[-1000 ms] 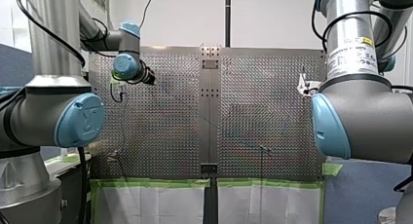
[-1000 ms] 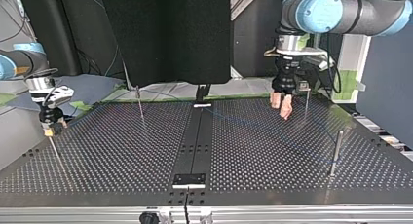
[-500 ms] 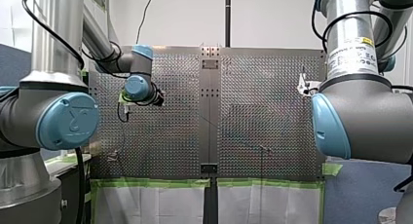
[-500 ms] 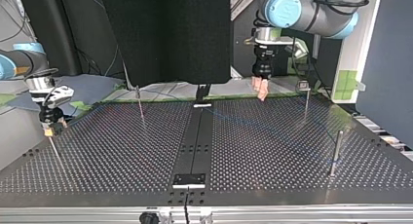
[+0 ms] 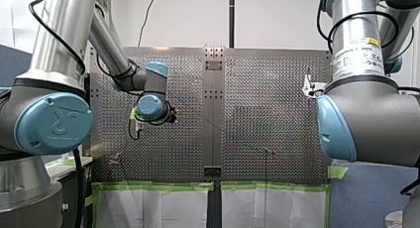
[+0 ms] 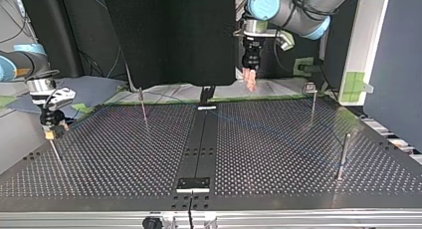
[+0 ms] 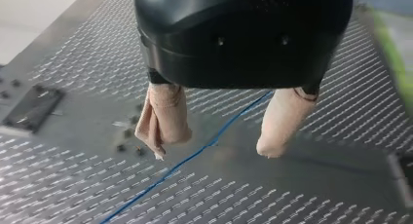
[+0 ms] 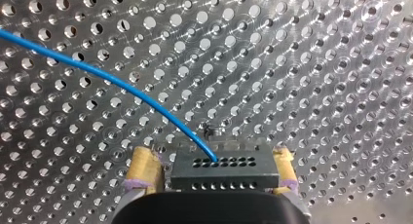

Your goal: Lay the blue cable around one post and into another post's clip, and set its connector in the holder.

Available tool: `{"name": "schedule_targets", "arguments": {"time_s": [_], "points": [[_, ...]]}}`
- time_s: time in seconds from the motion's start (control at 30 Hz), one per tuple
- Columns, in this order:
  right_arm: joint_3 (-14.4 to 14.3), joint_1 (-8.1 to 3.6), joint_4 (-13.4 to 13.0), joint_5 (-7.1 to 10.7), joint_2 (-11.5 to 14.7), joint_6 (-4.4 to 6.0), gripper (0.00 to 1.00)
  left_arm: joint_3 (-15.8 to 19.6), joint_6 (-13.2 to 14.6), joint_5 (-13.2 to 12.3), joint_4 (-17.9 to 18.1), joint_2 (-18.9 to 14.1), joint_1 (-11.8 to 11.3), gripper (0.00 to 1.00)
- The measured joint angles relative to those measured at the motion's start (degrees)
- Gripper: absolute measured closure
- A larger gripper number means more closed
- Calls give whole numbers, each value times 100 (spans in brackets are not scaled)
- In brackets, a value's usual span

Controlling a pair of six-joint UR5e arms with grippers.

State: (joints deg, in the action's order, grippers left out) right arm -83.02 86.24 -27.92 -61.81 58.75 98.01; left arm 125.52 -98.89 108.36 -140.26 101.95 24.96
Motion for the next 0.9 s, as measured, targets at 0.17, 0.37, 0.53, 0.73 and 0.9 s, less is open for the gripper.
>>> {"name": "schedule_targets", "arguments": {"time_s": [0.17,0.37,0.53,0.73,0.9], "points": [[2,0,-3,3,-2,0,2,125,18,16,269,271,270,0],[3,7,-4,10,-1,0,2,143,9,27,610,609,608,0],[4,8,-3,11,0,0,2,146,-25,104,919,919,918,0],[4,8,-1,11,0,0,2,146,5,356,1262,1262,1261,0],[7,6,-9,18,-1,0,2,146,73,655,1566,1451,1567,0]]}}
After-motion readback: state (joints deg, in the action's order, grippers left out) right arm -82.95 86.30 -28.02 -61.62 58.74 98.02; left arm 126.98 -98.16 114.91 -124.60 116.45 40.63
